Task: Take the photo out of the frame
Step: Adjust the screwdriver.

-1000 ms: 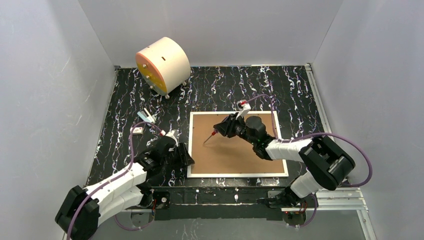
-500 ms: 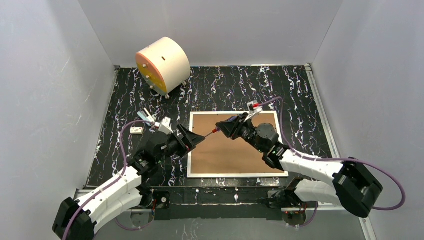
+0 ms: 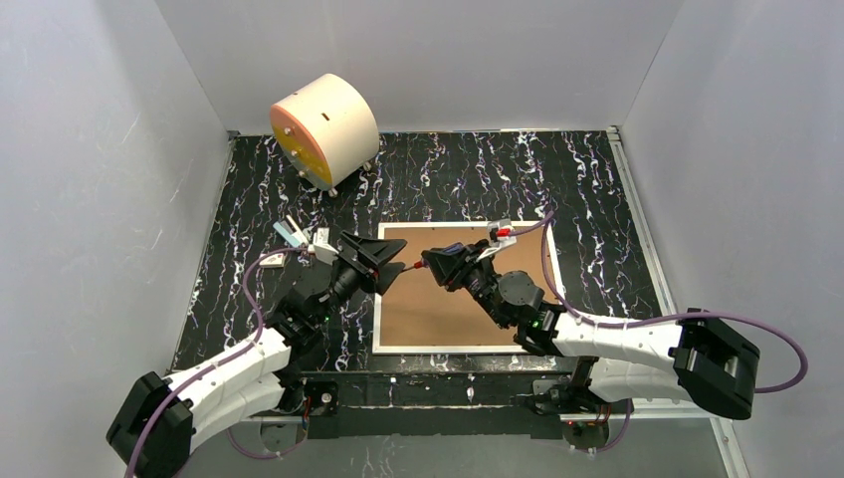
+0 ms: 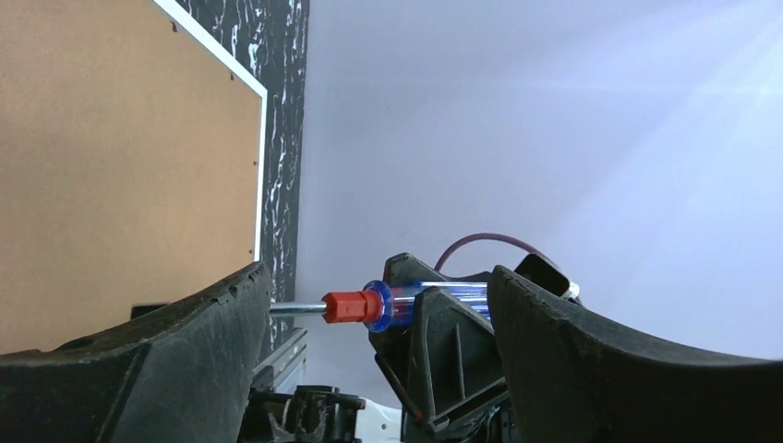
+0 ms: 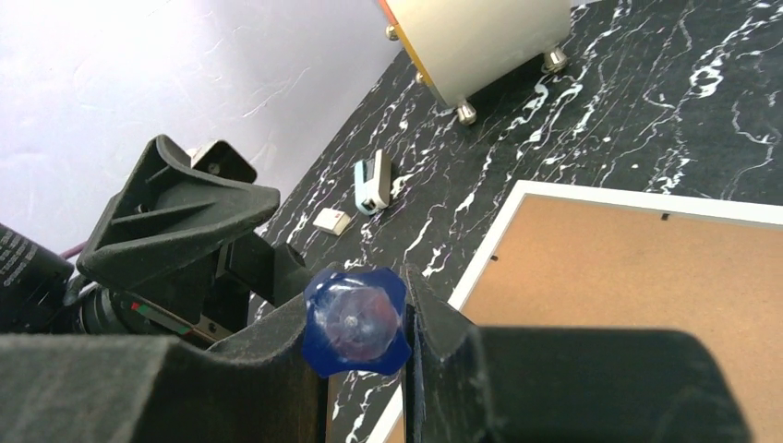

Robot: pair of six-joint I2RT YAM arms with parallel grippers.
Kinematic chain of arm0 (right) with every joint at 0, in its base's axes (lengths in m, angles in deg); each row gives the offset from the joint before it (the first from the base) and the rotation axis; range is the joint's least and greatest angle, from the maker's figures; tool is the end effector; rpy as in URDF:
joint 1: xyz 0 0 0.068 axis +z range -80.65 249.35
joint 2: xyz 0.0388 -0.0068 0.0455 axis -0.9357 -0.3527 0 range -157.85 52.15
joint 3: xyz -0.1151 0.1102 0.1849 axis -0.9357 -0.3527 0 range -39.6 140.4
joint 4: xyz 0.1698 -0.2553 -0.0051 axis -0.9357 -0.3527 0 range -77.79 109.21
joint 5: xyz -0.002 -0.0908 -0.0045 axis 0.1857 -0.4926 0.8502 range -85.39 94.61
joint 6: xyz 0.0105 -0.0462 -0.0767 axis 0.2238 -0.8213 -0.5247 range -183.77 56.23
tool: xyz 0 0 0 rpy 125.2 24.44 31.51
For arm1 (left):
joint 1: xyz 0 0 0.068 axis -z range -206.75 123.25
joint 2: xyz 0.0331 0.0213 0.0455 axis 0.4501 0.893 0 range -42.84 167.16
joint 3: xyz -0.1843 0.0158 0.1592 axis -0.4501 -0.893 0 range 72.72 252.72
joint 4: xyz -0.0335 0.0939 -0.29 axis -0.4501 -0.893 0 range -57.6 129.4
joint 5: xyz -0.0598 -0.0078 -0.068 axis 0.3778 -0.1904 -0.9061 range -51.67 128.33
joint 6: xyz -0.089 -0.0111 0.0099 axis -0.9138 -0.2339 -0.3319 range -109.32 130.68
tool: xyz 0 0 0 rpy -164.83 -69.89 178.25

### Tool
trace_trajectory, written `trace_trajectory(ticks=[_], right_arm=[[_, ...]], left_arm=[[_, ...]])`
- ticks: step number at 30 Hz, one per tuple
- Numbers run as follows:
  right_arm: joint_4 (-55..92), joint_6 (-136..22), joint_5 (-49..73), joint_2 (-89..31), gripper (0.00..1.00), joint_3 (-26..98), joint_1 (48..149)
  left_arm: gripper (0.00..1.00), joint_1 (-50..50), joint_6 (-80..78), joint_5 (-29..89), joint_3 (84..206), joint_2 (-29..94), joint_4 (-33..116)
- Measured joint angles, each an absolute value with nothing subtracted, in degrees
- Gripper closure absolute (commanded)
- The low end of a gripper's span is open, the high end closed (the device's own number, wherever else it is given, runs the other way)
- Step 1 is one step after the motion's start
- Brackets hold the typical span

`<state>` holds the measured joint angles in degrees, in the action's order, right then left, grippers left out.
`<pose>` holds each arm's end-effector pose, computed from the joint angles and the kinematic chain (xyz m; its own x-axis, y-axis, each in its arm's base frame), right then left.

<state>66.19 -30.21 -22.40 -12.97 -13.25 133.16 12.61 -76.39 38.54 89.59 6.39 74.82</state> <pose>0.1791 0.2814 0.2102 -0.2798 0.5470 -0.7890 -0.5358 0.5930 0.6011 0.2328 -0.1906 0.1931 -0.6285 -0.7762 -0.0509 0.0734 0.0060 -0.9973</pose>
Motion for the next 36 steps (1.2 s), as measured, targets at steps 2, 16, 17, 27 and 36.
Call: trace_trajectory(ticks=[2,16,17,27,36], right_arm=[[66.82,-31.23,-24.87,-13.12,0.99,-13.25,134.05],[70.28,-38.16,-33.61,-16.53,0.99,-12.92,134.29],[70.65,-38.38,-33.57,-16.84,0.99,-12.68,134.29],[75.06,-38.23,-30.6,-18.13,0.99,-11.21,135.02],[76.51,-36.98,-26.92,-18.17,0.99,-11.8,136.11]], left_arm=[[0.17,12.8,-77.59,39.32,88.95,6.1,75.45],[0.14,14.53,-83.06,44.09,88.1,2.02,67.26],[0.14,14.75,-83.47,44.09,88.1,3.09,67.39],[0.24,15.8,-85.68,45.31,88.1,8.51,73.46],[0.59,16.15,-86.84,46.1,88.14,12.62,79.26]])
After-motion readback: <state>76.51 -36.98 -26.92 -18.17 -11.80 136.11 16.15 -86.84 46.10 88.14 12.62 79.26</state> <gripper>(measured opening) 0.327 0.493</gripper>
